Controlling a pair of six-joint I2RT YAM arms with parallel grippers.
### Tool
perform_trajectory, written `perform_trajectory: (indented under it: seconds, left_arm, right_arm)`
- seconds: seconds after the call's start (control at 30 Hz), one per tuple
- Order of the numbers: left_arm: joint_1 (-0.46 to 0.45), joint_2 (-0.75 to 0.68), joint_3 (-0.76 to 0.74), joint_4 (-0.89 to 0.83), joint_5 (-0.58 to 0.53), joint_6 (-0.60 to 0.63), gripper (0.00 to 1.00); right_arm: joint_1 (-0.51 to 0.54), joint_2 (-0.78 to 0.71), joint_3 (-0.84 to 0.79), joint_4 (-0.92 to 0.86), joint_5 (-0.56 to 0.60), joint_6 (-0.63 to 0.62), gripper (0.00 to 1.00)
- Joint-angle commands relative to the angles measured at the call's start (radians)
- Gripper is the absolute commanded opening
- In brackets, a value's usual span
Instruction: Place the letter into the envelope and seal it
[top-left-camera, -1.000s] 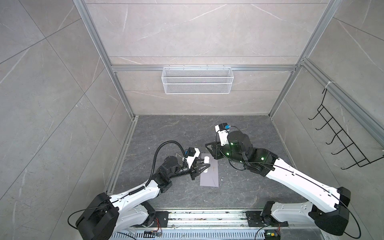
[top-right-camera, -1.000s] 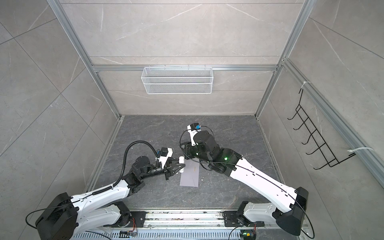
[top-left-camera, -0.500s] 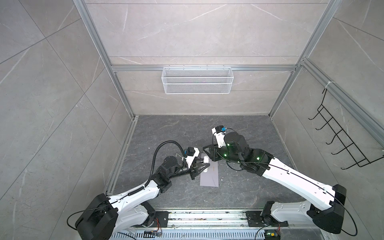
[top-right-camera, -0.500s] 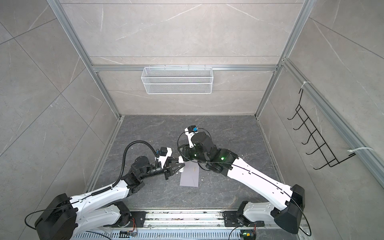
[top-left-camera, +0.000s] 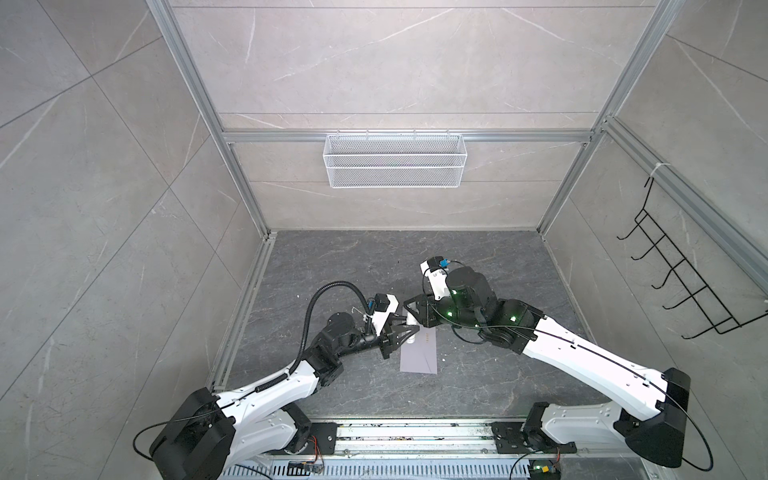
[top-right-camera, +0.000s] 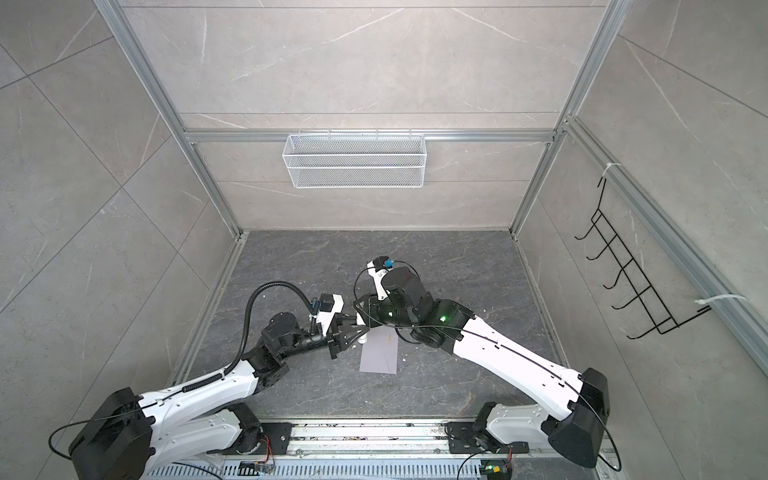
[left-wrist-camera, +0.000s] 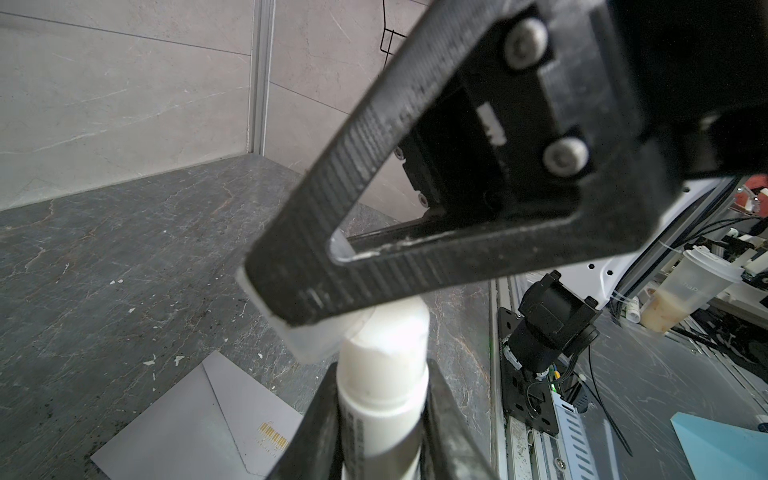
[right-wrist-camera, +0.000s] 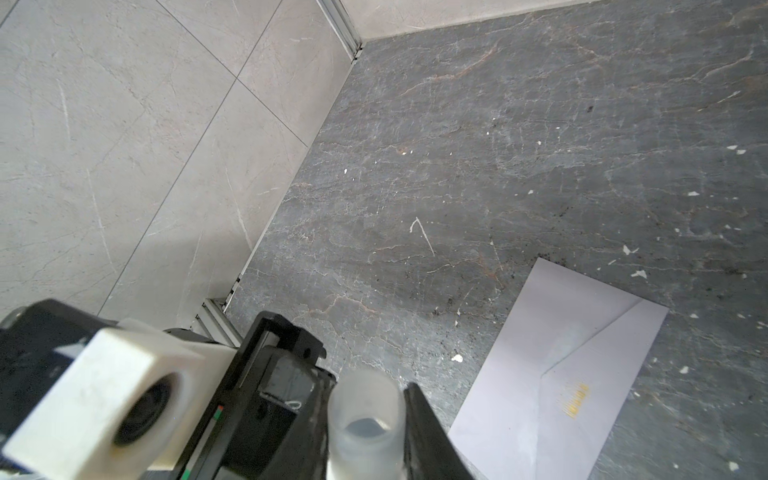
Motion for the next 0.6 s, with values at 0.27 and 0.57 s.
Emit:
perform_trajectory:
  seconds: [0.27,0.57]
  left_arm:
    - [-0.001,-0.026,0.023,0.047,-0.024,0.004,0.00]
    - [-0.001,-0.030,0.023,0.053,-0.016,-0.004,0.00]
  right_arm:
    - [0.000,-0.029,-0.017,0.008,0.008,0.024,0.32]
    - [0.000,-0.025,-0.009,0.011,0.014,0.023,0.32]
